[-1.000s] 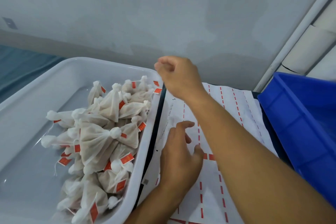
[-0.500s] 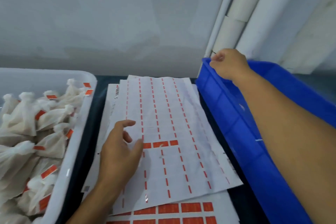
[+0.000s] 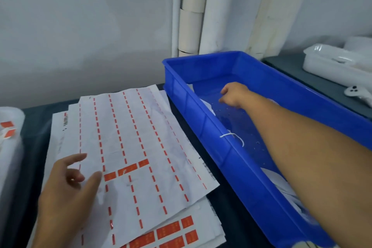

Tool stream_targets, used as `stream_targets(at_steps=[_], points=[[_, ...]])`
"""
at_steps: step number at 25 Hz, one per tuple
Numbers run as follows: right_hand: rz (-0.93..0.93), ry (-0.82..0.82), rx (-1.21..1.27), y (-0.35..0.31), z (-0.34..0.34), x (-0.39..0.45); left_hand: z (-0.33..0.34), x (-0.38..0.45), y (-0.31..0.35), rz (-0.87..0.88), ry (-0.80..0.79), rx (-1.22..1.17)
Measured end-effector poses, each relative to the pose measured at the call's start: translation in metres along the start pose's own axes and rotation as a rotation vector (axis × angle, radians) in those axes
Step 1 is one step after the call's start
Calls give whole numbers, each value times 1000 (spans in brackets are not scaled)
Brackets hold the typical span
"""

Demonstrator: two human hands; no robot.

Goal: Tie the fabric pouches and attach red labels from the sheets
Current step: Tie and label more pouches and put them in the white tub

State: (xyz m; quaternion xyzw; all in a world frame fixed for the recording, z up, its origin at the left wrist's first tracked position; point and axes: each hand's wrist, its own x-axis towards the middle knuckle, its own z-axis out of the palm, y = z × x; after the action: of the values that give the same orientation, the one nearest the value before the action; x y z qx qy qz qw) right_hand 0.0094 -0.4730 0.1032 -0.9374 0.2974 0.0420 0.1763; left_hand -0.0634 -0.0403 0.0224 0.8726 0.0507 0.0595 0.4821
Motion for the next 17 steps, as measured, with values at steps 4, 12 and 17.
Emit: stream_targets(at_steps=[4, 12, 17], points=[[118, 122, -131, 35, 3, 18, 2, 5, -3, 33, -29, -30], [81, 107, -51, 88, 1, 44, 9, 20, -22, 54, -15, -20], [-6, 212, -190, 87, 11, 54, 7, 23, -26, 46, -31, 7]])
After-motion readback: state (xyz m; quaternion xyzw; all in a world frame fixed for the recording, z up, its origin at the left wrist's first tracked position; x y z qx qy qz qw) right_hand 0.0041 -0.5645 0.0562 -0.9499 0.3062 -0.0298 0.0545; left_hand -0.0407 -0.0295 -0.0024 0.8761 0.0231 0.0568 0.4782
